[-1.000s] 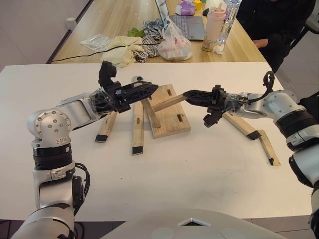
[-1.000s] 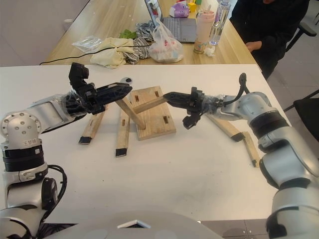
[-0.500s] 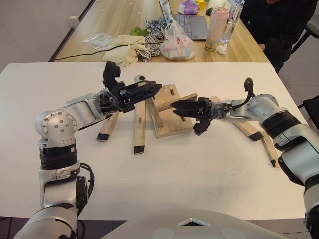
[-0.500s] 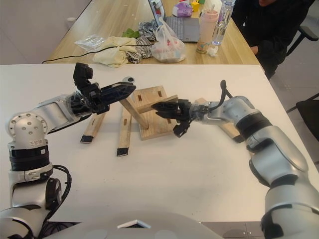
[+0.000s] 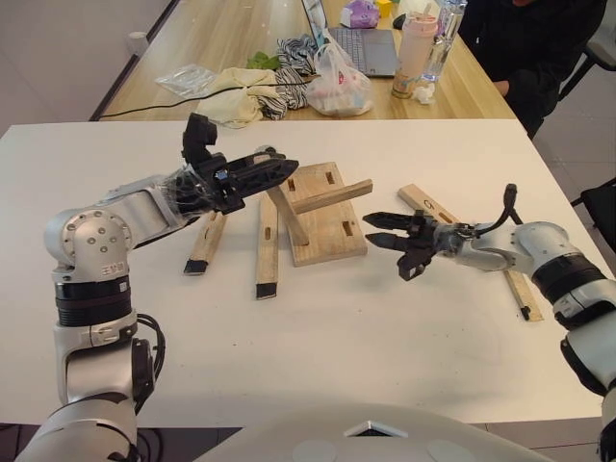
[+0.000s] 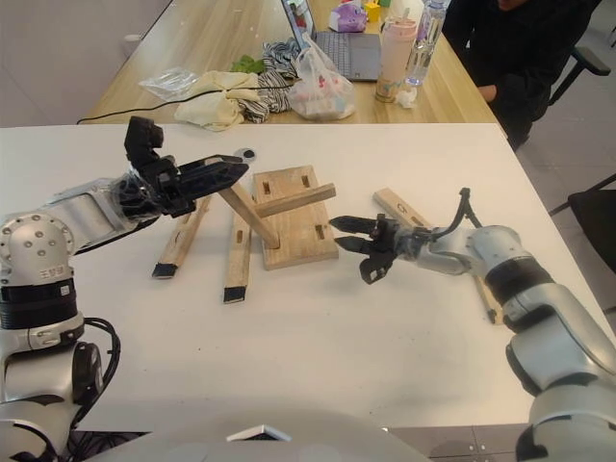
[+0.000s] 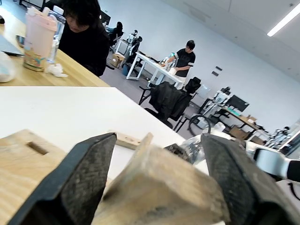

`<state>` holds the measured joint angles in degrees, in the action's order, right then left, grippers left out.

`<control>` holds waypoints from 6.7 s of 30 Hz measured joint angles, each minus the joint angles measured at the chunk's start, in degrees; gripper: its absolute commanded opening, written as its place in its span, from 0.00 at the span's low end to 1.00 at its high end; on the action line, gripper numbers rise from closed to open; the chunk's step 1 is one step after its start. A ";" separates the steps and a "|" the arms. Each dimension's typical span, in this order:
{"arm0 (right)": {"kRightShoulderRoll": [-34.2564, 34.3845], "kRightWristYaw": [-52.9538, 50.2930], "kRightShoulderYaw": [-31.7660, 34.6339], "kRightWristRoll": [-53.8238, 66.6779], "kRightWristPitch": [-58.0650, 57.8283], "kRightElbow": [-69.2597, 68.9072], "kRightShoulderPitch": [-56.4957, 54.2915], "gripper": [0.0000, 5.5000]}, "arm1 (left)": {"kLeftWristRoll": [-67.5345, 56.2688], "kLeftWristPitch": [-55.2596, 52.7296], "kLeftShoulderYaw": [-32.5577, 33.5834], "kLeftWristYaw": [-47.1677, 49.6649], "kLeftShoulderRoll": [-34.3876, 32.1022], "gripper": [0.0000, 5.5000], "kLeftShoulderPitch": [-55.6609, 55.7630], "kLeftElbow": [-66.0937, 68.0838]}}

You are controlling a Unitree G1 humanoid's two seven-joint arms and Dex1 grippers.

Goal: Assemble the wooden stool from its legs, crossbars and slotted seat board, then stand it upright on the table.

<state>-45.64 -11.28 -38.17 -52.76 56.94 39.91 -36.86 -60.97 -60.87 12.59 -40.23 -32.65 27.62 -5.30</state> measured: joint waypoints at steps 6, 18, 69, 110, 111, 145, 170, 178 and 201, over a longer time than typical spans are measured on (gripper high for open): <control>2.80 9.27 2.15 6.14 -4.88 0.60 2.82 0.51 | -0.69 1.36 1.31 -3.86 -0.36 0.70 1.78 0.55; 11.57 25.41 8.73 19.02 -26.26 -4.08 9.67 0.51 | -6.58 5.13 13.19 2.93 0.59 0.71 6.22 9.38; 27.01 16.73 43.21 47.87 -62.16 -23.86 13.48 0.56 | 44.42 28.54 -7.19 11.41 -2.44 0.36 -21.90 15.75; 27.07 52.34 68.46 127.11 -124.43 -21.59 -25.05 0.83 | 6.66 12.95 -8.74 -16.13 -0.37 0.36 16.13 0.97; 27.07 52.05 68.49 127.11 -123.93 -21.13 -25.05 0.80 | 7.55 13.42 -8.98 -16.21 -0.38 0.36 15.53 0.92; 19.95 63.87 59.06 103.58 -97.57 -15.20 -20.65 0.37 | 6.86 16.41 3.73 -11.31 3.75 0.73 16.67 10.42; 24.82 73.53 50.46 90.46 -86.10 -7.19 -2.90 0.37 | 6.91 16.39 5.72 -9.90 4.03 0.73 16.70 13.28; 21.06 80.27 44.39 86.95 -83.31 -11.08 -2.73 0.37 | 6.86 16.32 5.68 -7.52 4.83 0.73 14.11 10.43; 13.31 92.57 21.58 70.23 -82.03 -17.66 -14.86 0.37 | 8.12 24.07 3.24 2.32 14.21 0.73 -0.50 -2.79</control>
<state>-32.33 81.29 -16.59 17.48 -25.09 22.26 -51.72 -52.85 -36.80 15.83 -37.91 -18.43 27.12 -8.09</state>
